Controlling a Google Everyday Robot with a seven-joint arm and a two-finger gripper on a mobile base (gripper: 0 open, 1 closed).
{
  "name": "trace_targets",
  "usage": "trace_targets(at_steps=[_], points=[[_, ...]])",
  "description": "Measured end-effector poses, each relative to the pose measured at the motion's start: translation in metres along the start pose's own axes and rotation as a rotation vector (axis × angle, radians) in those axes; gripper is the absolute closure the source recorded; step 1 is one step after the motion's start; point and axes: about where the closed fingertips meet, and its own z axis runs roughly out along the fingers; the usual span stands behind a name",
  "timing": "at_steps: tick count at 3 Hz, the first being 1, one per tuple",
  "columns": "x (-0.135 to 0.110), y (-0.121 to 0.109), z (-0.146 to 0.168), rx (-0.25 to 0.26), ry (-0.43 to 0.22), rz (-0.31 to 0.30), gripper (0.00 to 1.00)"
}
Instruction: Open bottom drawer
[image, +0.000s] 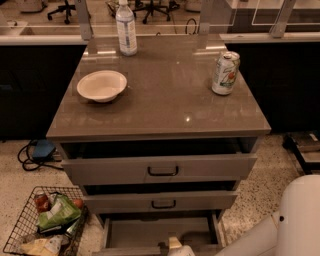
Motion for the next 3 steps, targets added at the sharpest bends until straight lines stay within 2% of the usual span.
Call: trace_targets(at_steps=[1, 3], points=[[0.0, 0.0005, 0.0002, -0.001, 0.0, 0.0, 0.49], [0.0036, -0.0041, 0.0037, 0.011, -0.012, -0.002, 1.0]])
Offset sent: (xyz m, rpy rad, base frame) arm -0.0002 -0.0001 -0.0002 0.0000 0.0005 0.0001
